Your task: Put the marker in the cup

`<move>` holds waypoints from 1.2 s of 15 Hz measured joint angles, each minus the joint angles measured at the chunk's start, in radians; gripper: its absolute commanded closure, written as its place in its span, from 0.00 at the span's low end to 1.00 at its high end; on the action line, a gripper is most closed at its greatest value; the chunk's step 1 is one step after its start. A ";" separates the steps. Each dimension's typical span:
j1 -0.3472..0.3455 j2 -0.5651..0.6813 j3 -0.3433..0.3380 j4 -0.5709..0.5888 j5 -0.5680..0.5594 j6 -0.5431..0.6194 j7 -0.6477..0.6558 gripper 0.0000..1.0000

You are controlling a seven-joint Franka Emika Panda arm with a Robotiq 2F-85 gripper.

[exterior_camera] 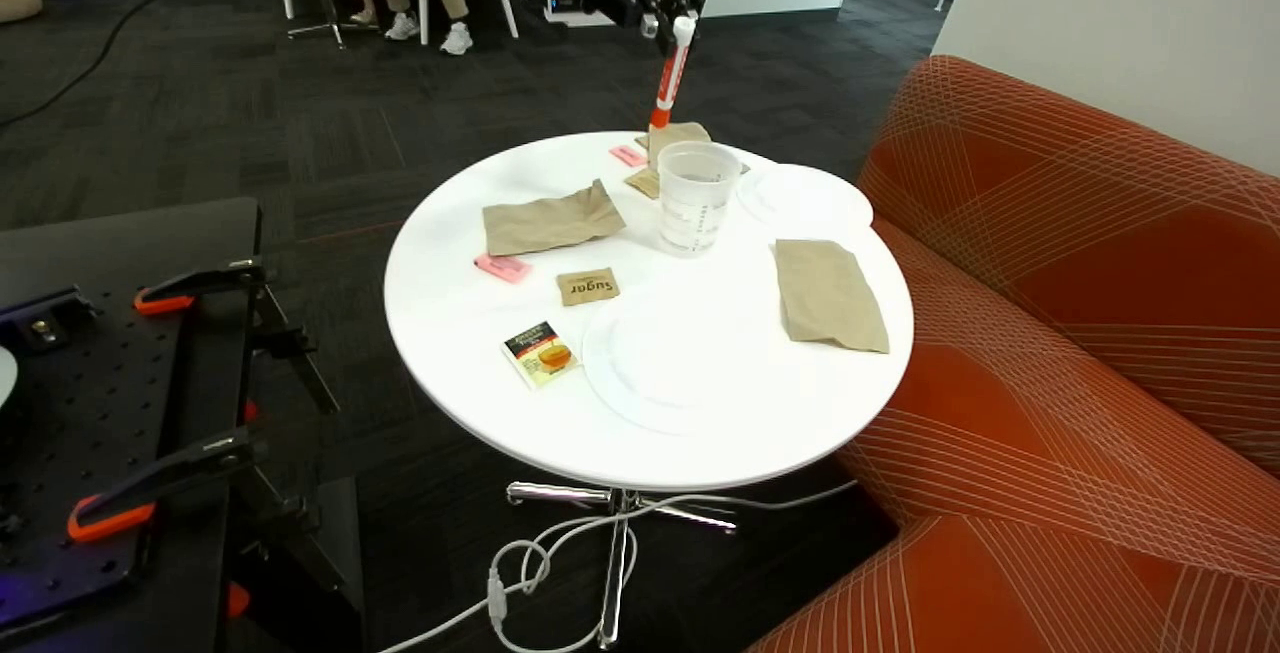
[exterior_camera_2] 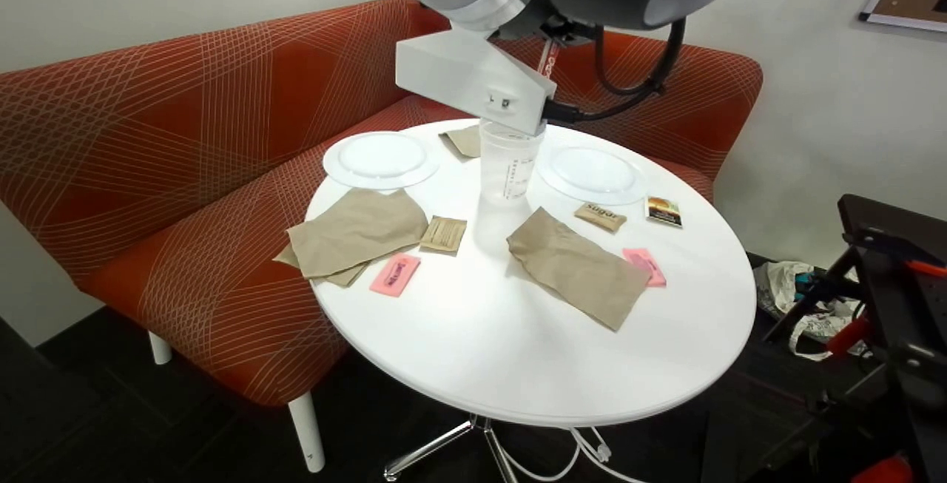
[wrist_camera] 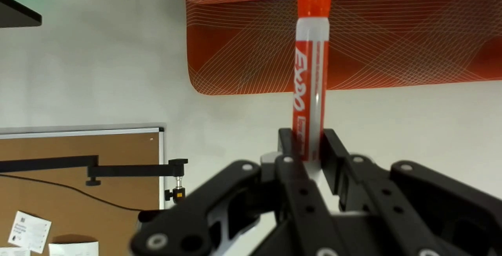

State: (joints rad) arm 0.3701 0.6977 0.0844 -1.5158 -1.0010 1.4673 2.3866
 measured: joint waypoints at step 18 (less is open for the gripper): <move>-0.062 0.107 -0.020 0.109 -0.041 0.014 -0.076 0.95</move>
State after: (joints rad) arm 0.3078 0.8049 0.0644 -1.4069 -1.0418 1.4817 2.3102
